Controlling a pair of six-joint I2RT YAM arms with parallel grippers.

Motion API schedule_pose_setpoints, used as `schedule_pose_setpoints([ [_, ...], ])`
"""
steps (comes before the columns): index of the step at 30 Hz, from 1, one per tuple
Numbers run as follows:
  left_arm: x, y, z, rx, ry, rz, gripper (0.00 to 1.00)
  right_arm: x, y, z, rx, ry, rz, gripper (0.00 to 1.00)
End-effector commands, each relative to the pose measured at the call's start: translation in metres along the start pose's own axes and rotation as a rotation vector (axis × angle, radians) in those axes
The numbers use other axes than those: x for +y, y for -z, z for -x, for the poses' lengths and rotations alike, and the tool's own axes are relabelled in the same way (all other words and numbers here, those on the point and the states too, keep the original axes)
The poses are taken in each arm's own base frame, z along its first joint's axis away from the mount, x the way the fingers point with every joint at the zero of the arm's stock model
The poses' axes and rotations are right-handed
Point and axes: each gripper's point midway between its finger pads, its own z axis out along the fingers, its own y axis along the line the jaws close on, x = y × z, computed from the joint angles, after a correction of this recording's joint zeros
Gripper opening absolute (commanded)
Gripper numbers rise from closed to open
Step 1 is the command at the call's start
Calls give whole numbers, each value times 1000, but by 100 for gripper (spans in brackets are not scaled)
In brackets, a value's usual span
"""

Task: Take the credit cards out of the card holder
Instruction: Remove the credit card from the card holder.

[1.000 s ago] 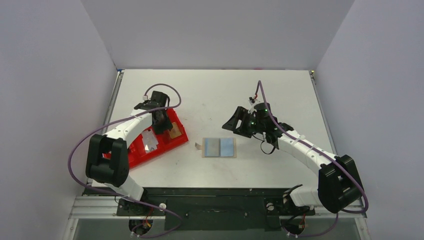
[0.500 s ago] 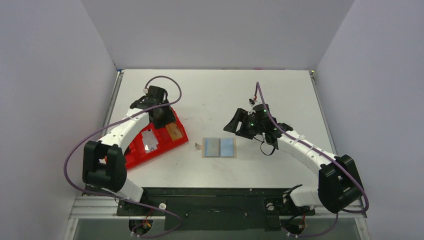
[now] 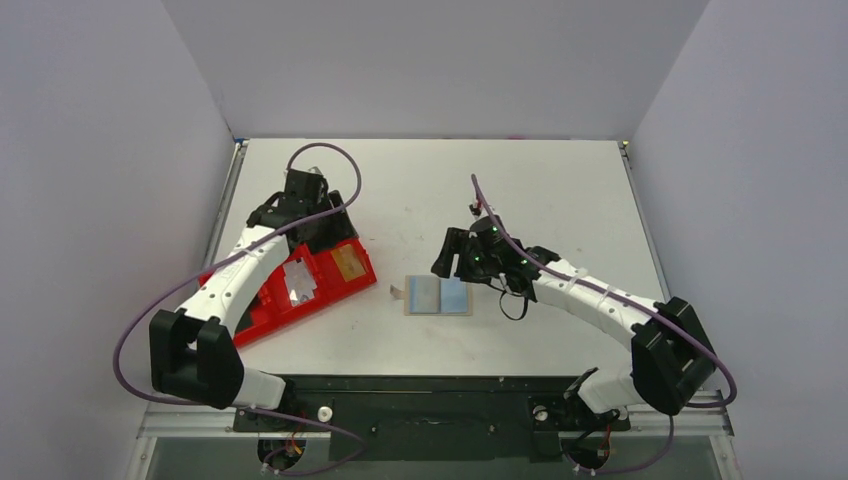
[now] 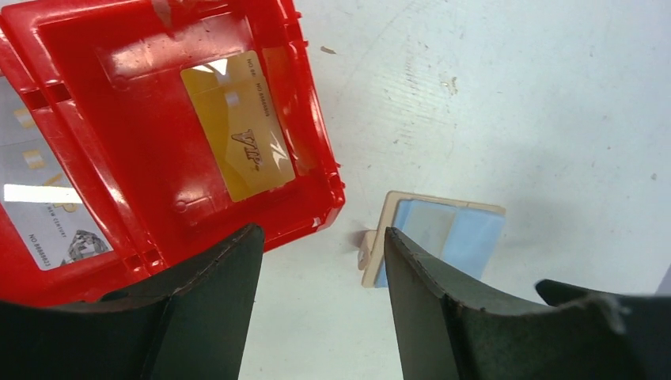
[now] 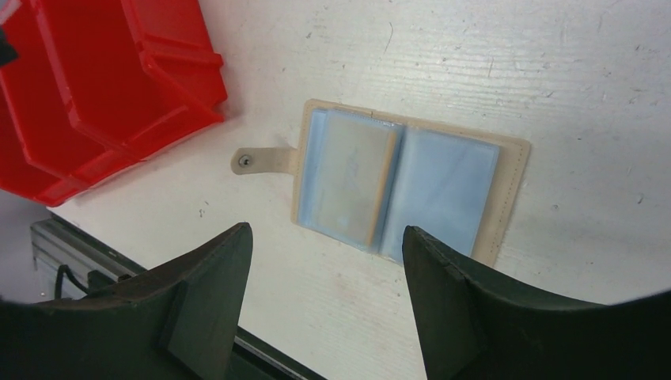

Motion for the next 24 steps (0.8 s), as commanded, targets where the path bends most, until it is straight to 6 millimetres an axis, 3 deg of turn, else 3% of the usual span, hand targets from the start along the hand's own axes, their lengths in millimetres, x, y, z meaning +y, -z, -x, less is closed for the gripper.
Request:
schedule_pose_setpoints([
  [1, -24, 14, 7, -40, -27, -119, 56, 4, -10, 0, -26, 47, -68, 65],
  [15, -63, 13, -25, 17, -115, -214, 59, 11, -41, -24, 8, 124, -180, 65],
  [24, -70, 7, -37, 37, -125, -233, 59, 5, -50, -30, 27, 141, -230, 65],
])
